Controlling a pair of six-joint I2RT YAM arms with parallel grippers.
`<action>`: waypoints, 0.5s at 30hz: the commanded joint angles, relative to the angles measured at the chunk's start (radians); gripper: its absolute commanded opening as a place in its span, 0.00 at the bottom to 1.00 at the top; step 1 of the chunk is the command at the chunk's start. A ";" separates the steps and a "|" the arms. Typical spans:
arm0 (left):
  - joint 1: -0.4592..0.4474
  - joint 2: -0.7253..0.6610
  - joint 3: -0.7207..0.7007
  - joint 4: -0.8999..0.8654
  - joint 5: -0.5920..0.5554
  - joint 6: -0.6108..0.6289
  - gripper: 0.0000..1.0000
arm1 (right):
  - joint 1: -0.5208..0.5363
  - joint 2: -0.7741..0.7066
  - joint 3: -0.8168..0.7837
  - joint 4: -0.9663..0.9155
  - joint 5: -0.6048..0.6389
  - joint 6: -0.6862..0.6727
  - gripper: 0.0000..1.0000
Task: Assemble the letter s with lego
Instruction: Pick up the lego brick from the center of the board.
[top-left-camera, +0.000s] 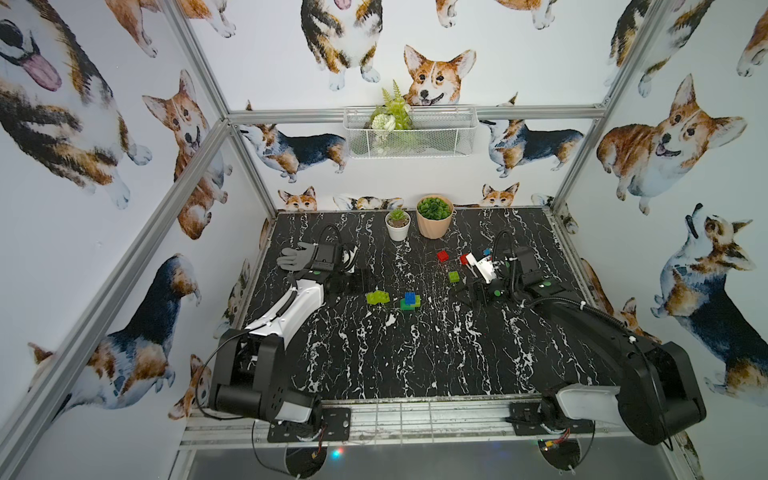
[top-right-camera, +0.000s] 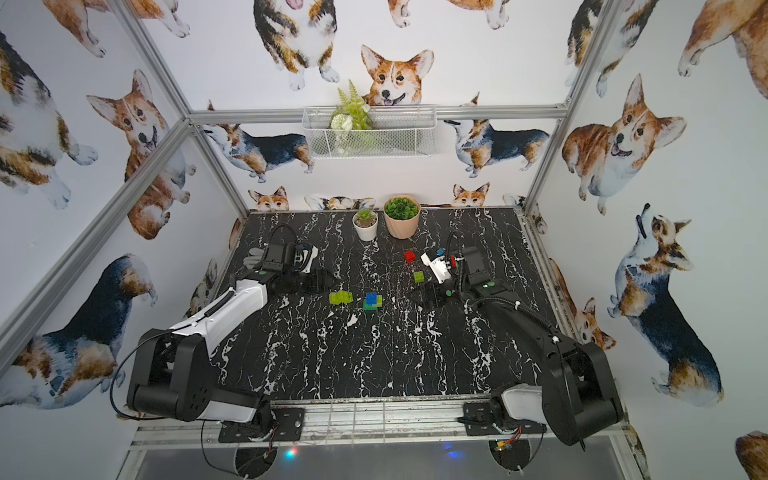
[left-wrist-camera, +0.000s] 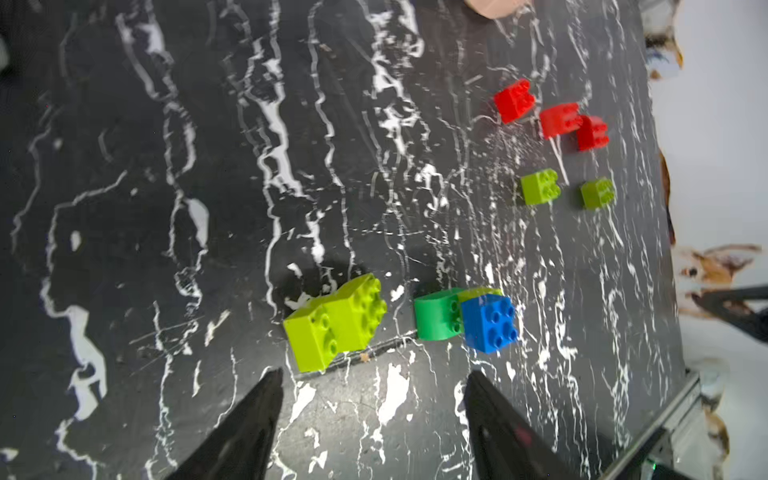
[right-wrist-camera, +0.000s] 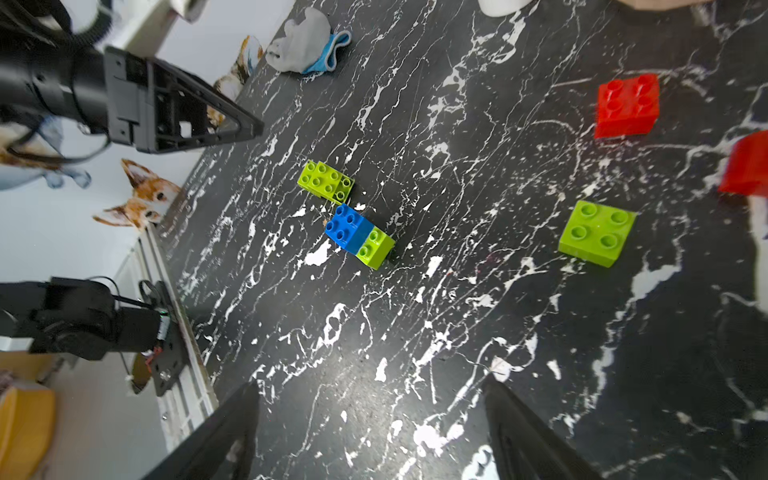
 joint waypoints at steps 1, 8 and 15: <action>0.021 -0.011 -0.101 0.211 0.098 -0.197 0.69 | 0.000 0.030 -0.036 0.170 -0.086 0.220 0.85; 0.074 0.023 -0.210 0.357 0.152 -0.265 0.57 | -0.001 0.074 -0.092 0.294 -0.112 0.327 0.83; 0.093 0.056 -0.247 0.411 0.170 -0.291 0.50 | 0.008 0.128 -0.102 0.331 -0.137 0.373 0.82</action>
